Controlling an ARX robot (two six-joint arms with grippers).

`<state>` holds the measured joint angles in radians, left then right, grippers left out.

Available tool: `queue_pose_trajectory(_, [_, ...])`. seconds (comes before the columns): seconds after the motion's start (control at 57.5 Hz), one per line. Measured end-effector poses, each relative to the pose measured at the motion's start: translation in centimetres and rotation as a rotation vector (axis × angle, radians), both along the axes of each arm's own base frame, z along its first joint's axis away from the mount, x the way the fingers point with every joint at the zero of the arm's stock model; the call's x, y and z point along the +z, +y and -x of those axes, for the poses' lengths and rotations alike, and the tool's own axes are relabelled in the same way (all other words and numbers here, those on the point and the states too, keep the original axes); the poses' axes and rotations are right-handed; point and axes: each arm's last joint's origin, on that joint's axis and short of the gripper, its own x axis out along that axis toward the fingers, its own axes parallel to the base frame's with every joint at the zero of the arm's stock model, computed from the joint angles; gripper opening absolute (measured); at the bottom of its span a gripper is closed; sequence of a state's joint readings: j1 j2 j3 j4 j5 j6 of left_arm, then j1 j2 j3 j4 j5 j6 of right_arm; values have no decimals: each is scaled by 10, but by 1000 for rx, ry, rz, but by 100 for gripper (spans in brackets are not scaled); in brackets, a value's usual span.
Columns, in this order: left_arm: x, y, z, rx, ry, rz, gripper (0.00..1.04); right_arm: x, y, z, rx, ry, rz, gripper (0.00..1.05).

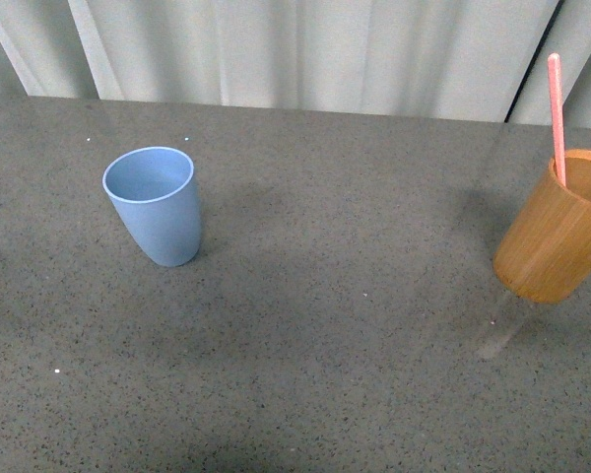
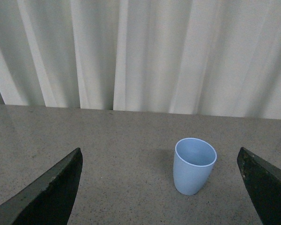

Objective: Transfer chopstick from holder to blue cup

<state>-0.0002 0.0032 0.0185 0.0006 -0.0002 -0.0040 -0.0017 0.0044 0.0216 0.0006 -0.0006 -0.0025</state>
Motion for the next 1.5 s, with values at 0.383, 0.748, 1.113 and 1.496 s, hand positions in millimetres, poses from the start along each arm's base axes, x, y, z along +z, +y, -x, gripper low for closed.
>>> queue_pose_trajectory(0.383, [0,0,0,0,0,0,98,0,0,0,0,0,0,95])
queue_pose_trajectory(0.748, [0,0,0,0,0,0,98,0,0,0,0,0,0,95])
queue_pose_trajectory(1.113, [0,0,0,0,0,0,98,0,0,0,0,0,0,95])
queue_pose_trajectory(1.496, [18,-2,-31,-15,412,119,98,0,0,0,0,0,0,95])
